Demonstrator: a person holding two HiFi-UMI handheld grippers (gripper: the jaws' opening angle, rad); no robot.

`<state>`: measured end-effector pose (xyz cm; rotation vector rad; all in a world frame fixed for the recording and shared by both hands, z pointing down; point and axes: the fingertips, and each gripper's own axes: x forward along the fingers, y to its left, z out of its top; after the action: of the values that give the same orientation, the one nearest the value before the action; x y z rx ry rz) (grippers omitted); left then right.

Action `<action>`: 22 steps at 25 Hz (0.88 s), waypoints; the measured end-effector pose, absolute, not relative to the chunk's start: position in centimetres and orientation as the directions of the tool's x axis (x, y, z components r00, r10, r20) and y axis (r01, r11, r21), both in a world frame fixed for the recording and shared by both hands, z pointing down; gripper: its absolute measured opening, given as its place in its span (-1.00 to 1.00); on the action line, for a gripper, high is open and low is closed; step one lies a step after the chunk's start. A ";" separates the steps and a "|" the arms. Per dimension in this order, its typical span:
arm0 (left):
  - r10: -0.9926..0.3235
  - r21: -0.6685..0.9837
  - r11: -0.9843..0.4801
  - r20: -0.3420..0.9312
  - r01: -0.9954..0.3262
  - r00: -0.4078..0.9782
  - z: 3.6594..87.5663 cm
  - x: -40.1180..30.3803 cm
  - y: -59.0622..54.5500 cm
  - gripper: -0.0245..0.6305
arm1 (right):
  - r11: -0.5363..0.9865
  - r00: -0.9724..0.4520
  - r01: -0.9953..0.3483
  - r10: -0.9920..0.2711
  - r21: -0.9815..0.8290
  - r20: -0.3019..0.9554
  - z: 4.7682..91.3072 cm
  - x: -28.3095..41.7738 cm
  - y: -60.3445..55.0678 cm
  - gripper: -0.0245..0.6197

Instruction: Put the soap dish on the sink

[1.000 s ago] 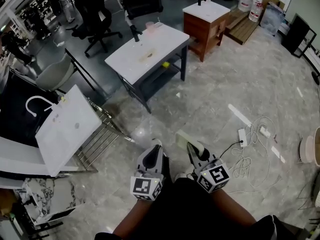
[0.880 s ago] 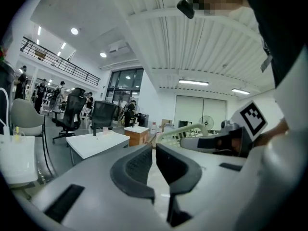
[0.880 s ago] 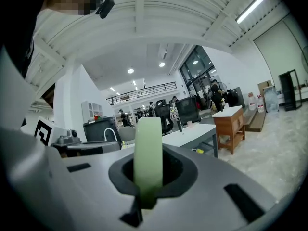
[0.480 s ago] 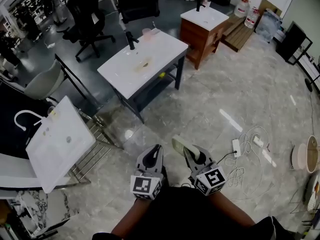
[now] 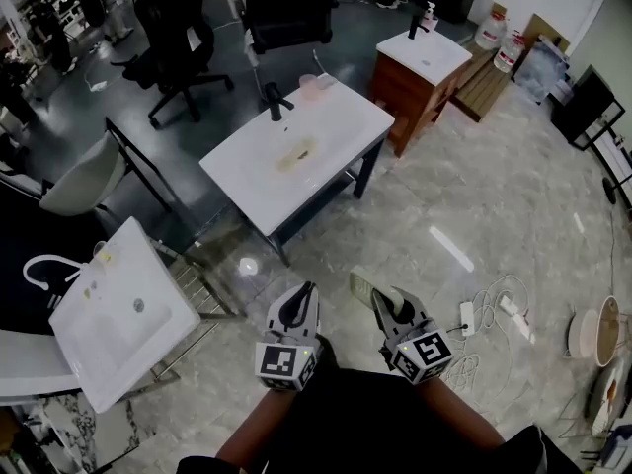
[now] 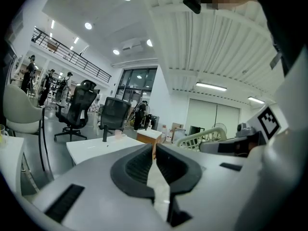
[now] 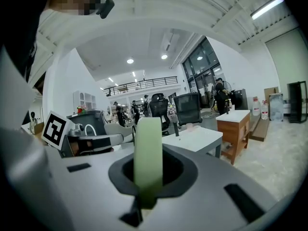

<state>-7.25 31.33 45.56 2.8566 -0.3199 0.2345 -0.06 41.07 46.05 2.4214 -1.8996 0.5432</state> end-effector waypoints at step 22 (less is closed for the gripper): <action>-0.270 0.265 -0.914 0.164 -0.306 0.949 45.9 -2.8 11.4 -0.85 | -0.170 0.123 -0.979 -0.934 -0.113 0.335 46.2 5.3 21.2 -0.90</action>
<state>-2.80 11.35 45.94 2.8124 -0.4250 0.1787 5.28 21.21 46.20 2.2493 -1.9308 0.5021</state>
